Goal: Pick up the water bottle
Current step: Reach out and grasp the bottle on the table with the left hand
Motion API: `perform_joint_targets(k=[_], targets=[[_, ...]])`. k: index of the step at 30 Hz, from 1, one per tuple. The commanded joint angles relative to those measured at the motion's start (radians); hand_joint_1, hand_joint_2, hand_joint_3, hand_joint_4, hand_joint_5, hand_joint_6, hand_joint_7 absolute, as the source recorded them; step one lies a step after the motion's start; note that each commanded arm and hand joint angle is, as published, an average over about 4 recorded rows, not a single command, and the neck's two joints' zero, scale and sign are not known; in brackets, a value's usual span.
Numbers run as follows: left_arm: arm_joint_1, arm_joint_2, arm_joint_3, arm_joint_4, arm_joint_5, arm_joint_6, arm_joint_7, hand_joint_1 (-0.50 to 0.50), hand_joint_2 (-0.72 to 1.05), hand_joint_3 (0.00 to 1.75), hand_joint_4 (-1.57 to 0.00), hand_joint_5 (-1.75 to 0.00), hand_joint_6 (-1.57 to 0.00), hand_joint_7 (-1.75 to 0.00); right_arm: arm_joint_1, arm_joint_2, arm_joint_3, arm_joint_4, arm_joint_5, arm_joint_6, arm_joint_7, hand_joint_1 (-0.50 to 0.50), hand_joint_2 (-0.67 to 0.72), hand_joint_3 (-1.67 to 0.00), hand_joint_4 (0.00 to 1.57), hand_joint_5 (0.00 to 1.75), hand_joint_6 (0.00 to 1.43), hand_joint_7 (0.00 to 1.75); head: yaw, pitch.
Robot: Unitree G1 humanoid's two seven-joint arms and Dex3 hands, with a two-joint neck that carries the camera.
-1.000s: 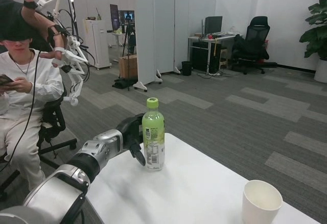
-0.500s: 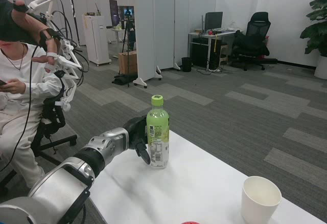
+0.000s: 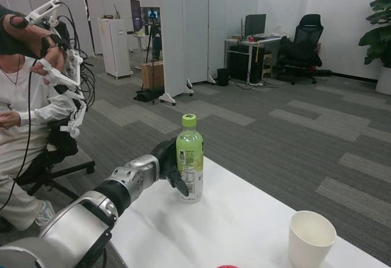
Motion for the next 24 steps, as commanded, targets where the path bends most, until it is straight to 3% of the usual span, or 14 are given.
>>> perform_joint_targets(k=[1,4,7,8,9,12,15,17,19,21,24], targets=[[-0.001,-0.003,-0.005,0.000,-0.023,0.002,0.012,-0.50,-0.02,0.09,0.00,0.00,-0.19,-0.03,-0.001,0.007,-0.001,0.012,0.015,-0.006,-0.004,-0.46,0.66,0.00,0.00,0.00,0.00,0.00,-0.002,0.001],[0.000,-0.005,-0.005,-0.004,-0.026,0.007,0.012,-0.50,0.23,0.09,0.00,0.00,-0.43,-0.10,-0.001,0.007,-0.001,0.014,0.015,-0.007,-0.004,-0.46,0.66,0.00,0.00,0.00,0.00,0.00,-0.004,0.002],[0.002,-0.007,-0.013,-0.006,-0.045,0.011,0.010,-0.50,0.45,0.09,-0.09,0.00,-0.90,-0.26,0.000,0.007,-0.001,0.018,0.015,-0.008,-0.004,-0.46,0.66,0.00,0.00,0.00,0.00,0.00,-0.009,0.001],[0.003,-0.008,-0.017,-0.007,-0.054,0.011,0.010,-0.50,0.54,0.09,-0.17,0.00,-1.07,-0.31,0.000,0.007,-0.001,0.019,0.016,-0.008,-0.004,-0.46,0.66,0.00,0.00,0.00,0.00,0.00,-0.010,0.001],[0.005,-0.008,-0.019,-0.007,-0.061,0.012,0.009,-0.50,0.60,0.09,-0.22,0.00,-1.13,-0.33,0.000,0.008,-0.002,0.019,0.016,-0.008,-0.004,-0.46,0.66,0.00,0.00,0.00,0.00,0.00,-0.011,0.001],[0.011,-0.009,-0.025,-0.010,-0.071,0.013,0.007,-0.47,0.74,0.02,-0.69,-0.10,-1.32,-0.66,0.000,0.009,-0.003,0.019,0.017,-0.009,-0.004,-0.48,0.66,0.00,0.00,0.00,0.00,0.00,-0.014,0.000],[0.014,-0.009,-0.035,-0.016,-0.070,0.013,0.006,-0.42,0.72,0.07,-1.19,-0.56,-1.36,-1.08,0.000,0.009,-0.004,0.019,0.019,-0.009,-0.004,-0.49,0.66,0.00,0.00,0.00,0.00,0.00,-0.019,0.000],[0.017,-0.009,-0.038,-0.022,-0.070,0.013,0.005,-0.36,0.69,0.04,-1.46,-1.08,-1.36,-1.36,0.001,0.009,-0.004,0.019,0.022,-0.010,-0.004,-0.48,0.66,0.00,0.00,0.00,0.00,0.00,-0.020,0.001],[0.020,-0.008,-0.039,-0.030,-0.070,0.013,0.004,-0.30,0.69,0.04,-1.53,-1.44,-1.37,-1.47,0.002,0.009,-0.004,0.019,0.023,-0.010,-0.004,-0.46,0.66,0.00,0.00,0.00,0.00,0.00,-0.022,0.001],[0.021,-0.007,-0.039,-0.040,-0.070,0.013,0.002,-0.22,0.69,0.04,-1.55,-1.64,-1.39,-1.47,0.003,0.009,-0.004,0.019,0.023,-0.010,-0.004,-0.46,0.66,0.00,0.00,0.00,0.00,0.00,-0.023,0.002],[0.022,-0.005,-0.036,-0.056,-0.070,0.014,-0.005,-0.09,0.69,0.00,-1.57,-1.75,-1.39,-1.47,0.005,0.010,-0.005,0.019,0.023,-0.010,-0.004,-0.46,0.66,0.00,0.00,0.00,0.00,0.00,-0.032,0.001]])
